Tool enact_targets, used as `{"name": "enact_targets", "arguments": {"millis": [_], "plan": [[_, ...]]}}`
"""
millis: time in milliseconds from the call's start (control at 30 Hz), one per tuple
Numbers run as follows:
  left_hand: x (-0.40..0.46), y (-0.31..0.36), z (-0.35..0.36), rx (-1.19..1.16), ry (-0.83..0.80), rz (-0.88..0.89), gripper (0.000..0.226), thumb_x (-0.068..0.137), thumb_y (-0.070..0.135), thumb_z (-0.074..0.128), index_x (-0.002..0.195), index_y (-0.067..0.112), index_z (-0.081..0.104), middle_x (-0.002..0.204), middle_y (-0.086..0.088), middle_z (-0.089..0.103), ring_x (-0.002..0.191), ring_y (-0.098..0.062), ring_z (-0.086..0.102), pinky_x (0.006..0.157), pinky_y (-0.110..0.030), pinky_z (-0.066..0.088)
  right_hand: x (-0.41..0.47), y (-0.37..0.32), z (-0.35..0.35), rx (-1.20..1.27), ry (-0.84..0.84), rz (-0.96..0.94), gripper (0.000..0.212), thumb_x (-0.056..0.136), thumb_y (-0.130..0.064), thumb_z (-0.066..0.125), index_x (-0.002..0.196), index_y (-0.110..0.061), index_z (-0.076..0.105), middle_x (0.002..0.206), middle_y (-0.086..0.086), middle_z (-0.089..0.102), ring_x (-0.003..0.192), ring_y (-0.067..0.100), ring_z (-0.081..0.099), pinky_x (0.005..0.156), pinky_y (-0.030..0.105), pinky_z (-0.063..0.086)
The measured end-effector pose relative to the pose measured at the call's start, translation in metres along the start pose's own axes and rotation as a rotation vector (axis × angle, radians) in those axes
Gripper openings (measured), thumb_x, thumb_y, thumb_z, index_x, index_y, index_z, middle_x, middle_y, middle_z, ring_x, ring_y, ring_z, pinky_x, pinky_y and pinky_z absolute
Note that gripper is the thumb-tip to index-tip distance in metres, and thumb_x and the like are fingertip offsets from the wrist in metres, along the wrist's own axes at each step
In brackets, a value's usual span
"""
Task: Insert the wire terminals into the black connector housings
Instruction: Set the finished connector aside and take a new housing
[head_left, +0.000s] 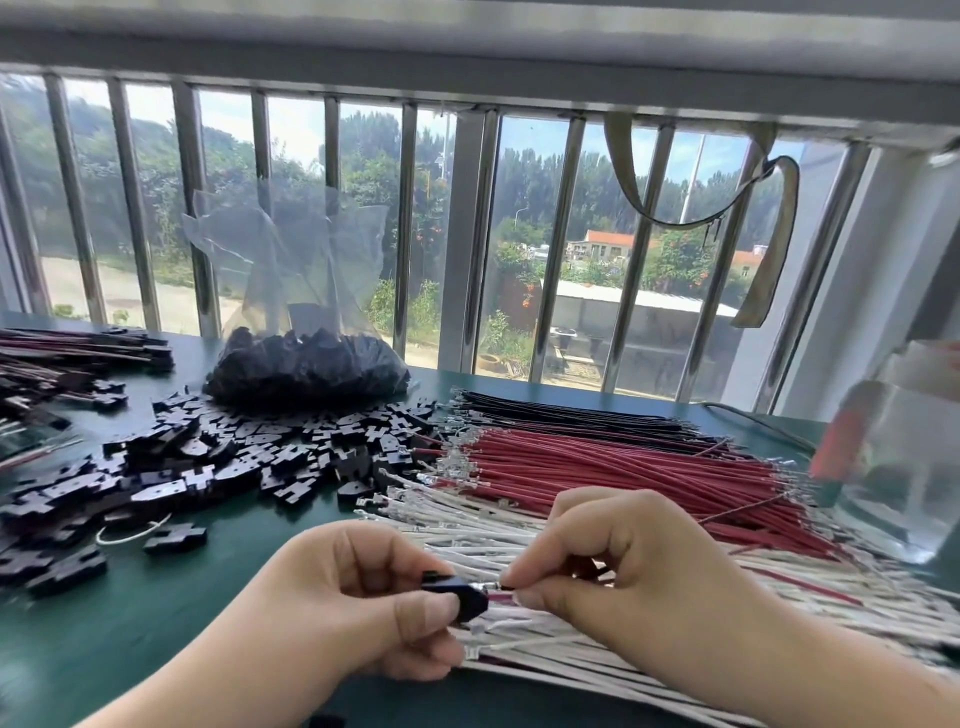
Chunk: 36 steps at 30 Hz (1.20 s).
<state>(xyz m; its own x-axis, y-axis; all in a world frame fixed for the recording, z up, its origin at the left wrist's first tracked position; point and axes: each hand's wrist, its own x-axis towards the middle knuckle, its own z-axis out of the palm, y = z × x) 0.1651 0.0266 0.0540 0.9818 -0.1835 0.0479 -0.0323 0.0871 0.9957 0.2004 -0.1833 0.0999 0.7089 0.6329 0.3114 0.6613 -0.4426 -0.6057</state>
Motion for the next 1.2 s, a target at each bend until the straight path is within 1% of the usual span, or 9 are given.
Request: {"name": "enact_targets", "arguments": {"millis": [167, 233, 433, 633, 700, 833, 967, 1100, 1200], "plan": [[0.000, -0.001, 0.005, 0.016, -0.084, -0.025, 0.042, 0.035, 0.020, 0.090, 0.070, 0.005, 0.073, 0.063, -0.024, 0.068, 0.059, -0.029, 0.070, 0.055, -0.032, 0.057, -0.004, 0.002, -0.004, -0.133, -0.047, -0.144, 0.015, 0.080, -0.024, 0.070, 0.091, -0.035, 0.071, 0.084, -0.011, 0.058, 0.076, 0.002, 0.057, 0.063, 0.006, 0.039], [0.000, -0.004, 0.006, -0.014, -0.053, -0.026, 0.051, 0.028, 0.022, 0.095, 0.069, 0.003, 0.073, 0.062, -0.024, 0.067, 0.056, -0.028, 0.069, 0.053, -0.033, 0.057, -0.003, 0.002, -0.004, -0.133, -0.043, -0.183, 0.015, 0.081, -0.023, 0.070, 0.092, -0.032, 0.071, 0.083, -0.009, 0.057, 0.074, 0.005, 0.057, 0.062, 0.008, 0.040], [0.000, -0.002, 0.011, -0.030, 0.048, 0.020, 0.058, 0.021, 0.026, 0.097, 0.067, 0.001, 0.072, 0.061, -0.026, 0.066, 0.053, -0.029, 0.068, 0.050, -0.032, 0.056, 0.002, 0.003, 0.003, 0.047, -0.038, -0.066, 0.014, 0.078, -0.019, 0.075, 0.084, -0.032, 0.076, 0.070, -0.017, 0.058, 0.070, -0.001, 0.056, 0.062, 0.008, 0.041], [0.004, 0.001, 0.009, -0.006, 0.148, 0.023, 0.020, 0.041, 0.001, 0.078, 0.061, 0.002, 0.071, 0.054, -0.023, 0.064, 0.048, -0.028, 0.066, 0.045, -0.032, 0.055, 0.003, 0.016, 0.000, -0.042, -0.057, 0.028, 0.010, 0.079, -0.034, 0.072, 0.089, -0.037, 0.074, 0.082, -0.019, 0.063, 0.080, -0.001, 0.059, 0.069, 0.012, 0.045], [0.002, 0.001, 0.009, 0.016, 0.127, 0.000, 0.024, 0.045, 0.002, 0.089, 0.061, 0.002, 0.071, 0.053, -0.023, 0.063, 0.048, -0.029, 0.065, 0.048, -0.035, 0.056, 0.002, 0.018, 0.002, 0.007, -0.044, 0.009, 0.007, 0.078, -0.030, 0.074, 0.085, -0.032, 0.076, 0.076, -0.015, 0.062, 0.074, -0.001, 0.058, 0.065, 0.010, 0.042], [-0.001, 0.001, 0.006, 0.024, 0.078, -0.039, 0.049, 0.024, 0.017, 0.094, 0.064, 0.001, 0.071, 0.054, -0.019, 0.063, 0.047, -0.026, 0.064, 0.051, -0.035, 0.057, 0.000, 0.020, 0.003, 0.021, -0.082, -0.065, 0.007, 0.079, -0.028, 0.074, 0.085, -0.026, 0.077, 0.071, -0.008, 0.058, 0.068, 0.002, 0.055, 0.062, 0.010, 0.040], [-0.002, 0.002, 0.008, 0.019, 0.074, -0.008, 0.037, 0.032, 0.012, 0.083, 0.064, 0.000, 0.071, 0.053, -0.017, 0.063, 0.046, -0.025, 0.064, 0.051, -0.035, 0.057, 0.001, 0.019, 0.003, 0.003, -0.077, -0.115, 0.007, 0.081, -0.026, 0.072, 0.087, -0.025, 0.077, 0.070, -0.006, 0.055, 0.067, 0.004, 0.053, 0.060, 0.010, 0.038], [-0.001, 0.001, 0.012, 0.006, 0.093, 0.003, 0.026, 0.045, 0.003, 0.089, 0.062, 0.000, 0.071, 0.053, -0.018, 0.063, 0.045, -0.026, 0.063, 0.048, -0.033, 0.056, 0.002, 0.018, 0.004, -0.029, -0.101, -0.117, 0.008, 0.082, -0.027, 0.072, 0.087, -0.025, 0.077, 0.069, -0.007, 0.054, 0.067, 0.002, 0.052, 0.061, 0.010, 0.038], [-0.001, 0.004, 0.012, -0.066, 0.108, 0.016, 0.039, 0.032, 0.011, 0.094, 0.062, 0.001, 0.071, 0.052, -0.020, 0.061, 0.043, -0.025, 0.062, 0.048, -0.035, 0.057, 0.003, 0.018, -0.003, 0.004, -0.130, -0.067, 0.015, 0.084, -0.038, 0.066, 0.088, -0.027, 0.075, 0.070, -0.011, 0.055, 0.063, -0.001, 0.052, 0.058, 0.013, 0.043]]}}
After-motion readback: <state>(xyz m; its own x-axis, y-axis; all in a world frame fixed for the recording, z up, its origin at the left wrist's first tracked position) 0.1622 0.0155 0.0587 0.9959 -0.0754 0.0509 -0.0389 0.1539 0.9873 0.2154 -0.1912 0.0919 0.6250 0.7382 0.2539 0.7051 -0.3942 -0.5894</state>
